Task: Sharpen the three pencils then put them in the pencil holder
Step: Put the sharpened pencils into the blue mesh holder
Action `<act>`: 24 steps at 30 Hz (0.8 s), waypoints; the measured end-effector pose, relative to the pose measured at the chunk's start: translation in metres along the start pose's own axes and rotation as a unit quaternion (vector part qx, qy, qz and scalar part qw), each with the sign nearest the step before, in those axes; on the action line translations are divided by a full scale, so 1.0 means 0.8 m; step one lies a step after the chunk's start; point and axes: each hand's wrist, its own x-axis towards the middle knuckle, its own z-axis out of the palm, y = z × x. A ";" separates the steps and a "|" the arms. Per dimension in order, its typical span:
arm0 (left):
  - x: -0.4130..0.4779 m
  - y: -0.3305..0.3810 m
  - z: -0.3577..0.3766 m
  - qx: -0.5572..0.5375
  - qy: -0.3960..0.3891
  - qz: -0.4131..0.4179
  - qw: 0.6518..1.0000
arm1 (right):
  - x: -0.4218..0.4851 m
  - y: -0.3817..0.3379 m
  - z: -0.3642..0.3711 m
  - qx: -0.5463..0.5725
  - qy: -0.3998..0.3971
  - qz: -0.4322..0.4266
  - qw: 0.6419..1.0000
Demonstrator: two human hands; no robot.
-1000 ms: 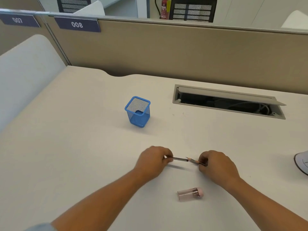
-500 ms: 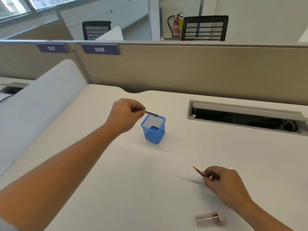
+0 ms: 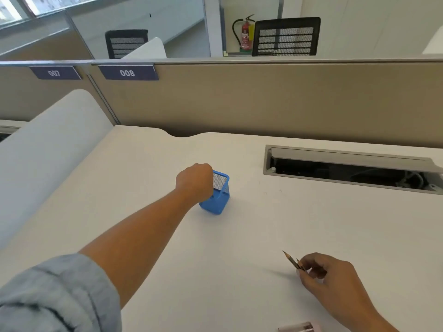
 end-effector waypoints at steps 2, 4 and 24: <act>0.002 -0.001 0.005 -0.005 0.000 -0.008 1.000 | 0.002 0.002 0.001 0.007 0.006 0.002 1.000; 0.003 0.000 0.008 -0.016 0.006 -0.012 1.000 | 0.003 0.003 0.004 0.011 0.006 0.001 1.000; -0.143 -0.003 0.009 -0.425 0.037 0.066 0.902 | 0.012 -0.073 0.014 0.164 -0.019 -0.020 0.986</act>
